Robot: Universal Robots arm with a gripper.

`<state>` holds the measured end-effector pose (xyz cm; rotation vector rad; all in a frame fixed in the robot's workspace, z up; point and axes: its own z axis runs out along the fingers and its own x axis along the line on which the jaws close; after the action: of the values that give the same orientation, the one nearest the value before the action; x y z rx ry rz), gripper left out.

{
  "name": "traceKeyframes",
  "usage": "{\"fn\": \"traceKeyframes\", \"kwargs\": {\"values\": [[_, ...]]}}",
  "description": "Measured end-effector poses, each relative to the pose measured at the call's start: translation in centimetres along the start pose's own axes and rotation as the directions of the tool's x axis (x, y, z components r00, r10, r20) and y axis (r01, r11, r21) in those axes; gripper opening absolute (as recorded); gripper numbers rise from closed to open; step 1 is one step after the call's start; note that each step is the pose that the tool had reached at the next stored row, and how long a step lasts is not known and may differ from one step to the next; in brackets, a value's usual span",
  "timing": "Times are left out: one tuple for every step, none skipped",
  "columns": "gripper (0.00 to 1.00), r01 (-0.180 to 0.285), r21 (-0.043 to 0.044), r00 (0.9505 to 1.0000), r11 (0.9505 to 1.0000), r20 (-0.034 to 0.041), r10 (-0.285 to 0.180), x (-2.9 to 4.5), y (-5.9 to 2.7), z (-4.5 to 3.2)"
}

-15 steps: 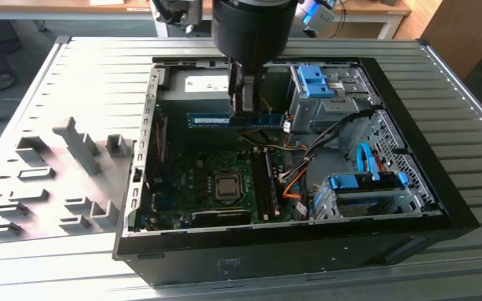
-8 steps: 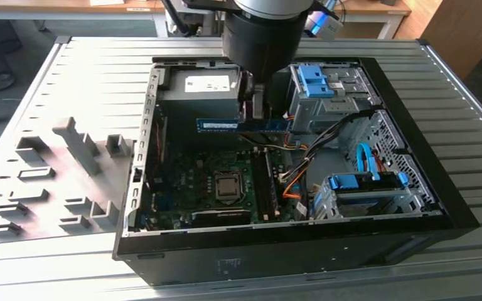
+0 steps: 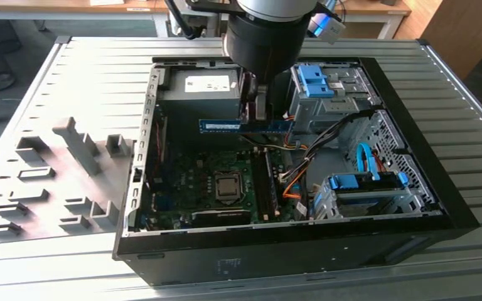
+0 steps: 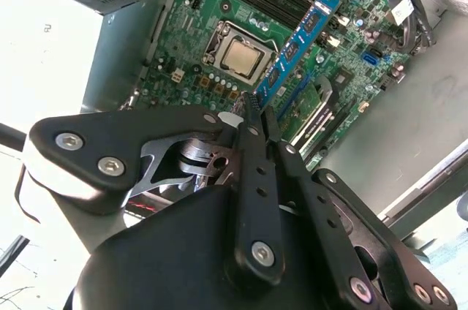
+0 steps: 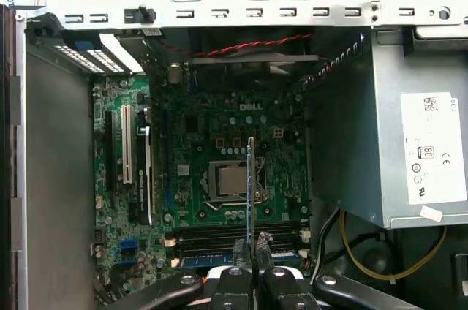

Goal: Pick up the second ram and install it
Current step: 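Pick up the second ram and move it above second insertion slot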

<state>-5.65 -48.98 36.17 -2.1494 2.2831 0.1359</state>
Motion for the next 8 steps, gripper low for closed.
{"fn": "traceKeyframes", "kwargs": {"values": [[0.14, 0.000, 0.0000, 1.0000, 1.0000, 0.0000, 0.000, 0.00, 0.00, 0.00], [0.14, 0.000, 0.0000, 1.0000, 1.0000, 0.0000, 0.000, 0.00, 0.00, 0.00], [0.14, 0.000, 0.0000, 1.0000, 1.0000, 0.0000, 0.000, 0.00, -0.01, 0.01], [0.14, 0.000, 0.0000, 1.0000, 1.0000, 0.0001, 0.000, 0.00, -0.03, 0.04], [0.14, 0.000, 0.0001, 1.0000, 1.0000, 0.0003, 0.000, 0.00, -0.07, 0.07], [0.14, 0.000, 0.0001, 1.0000, 1.0000, 0.0002, 0.000, 0.00, -0.13, 0.12], [0.14, 0.000, 0.0000, 1.0000, 1.0000, 0.0001, 0.000, 0.00, -0.21, 0.17], [0.14, 0.000, -0.0001, 1.0000, 1.0000, 0.0002, 0.000, 0.00, -0.32, 0.24]]}}
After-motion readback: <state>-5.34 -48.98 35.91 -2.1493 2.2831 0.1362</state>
